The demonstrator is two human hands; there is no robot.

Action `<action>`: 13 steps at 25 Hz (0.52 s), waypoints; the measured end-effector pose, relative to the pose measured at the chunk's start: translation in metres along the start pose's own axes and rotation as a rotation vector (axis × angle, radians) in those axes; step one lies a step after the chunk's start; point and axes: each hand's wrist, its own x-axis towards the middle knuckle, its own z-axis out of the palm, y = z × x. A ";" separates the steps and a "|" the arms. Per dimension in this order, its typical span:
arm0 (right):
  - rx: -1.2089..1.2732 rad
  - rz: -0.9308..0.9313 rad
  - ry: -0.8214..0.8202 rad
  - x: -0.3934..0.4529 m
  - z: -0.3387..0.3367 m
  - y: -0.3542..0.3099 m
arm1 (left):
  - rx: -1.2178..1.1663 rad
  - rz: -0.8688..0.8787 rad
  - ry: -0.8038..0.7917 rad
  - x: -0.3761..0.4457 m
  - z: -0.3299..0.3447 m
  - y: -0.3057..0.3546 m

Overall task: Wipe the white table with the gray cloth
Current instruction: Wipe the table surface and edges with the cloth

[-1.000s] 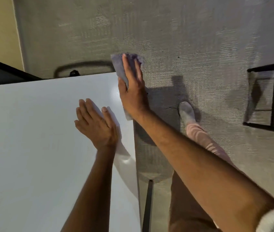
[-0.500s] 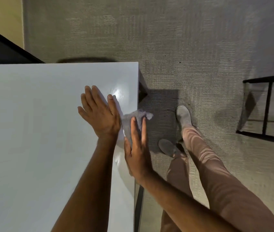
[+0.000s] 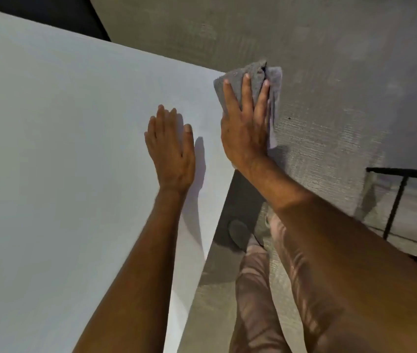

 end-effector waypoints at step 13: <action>-0.050 -0.890 -0.141 -0.212 0.025 -0.011 | 0.092 -0.451 0.096 -0.099 -0.045 -0.101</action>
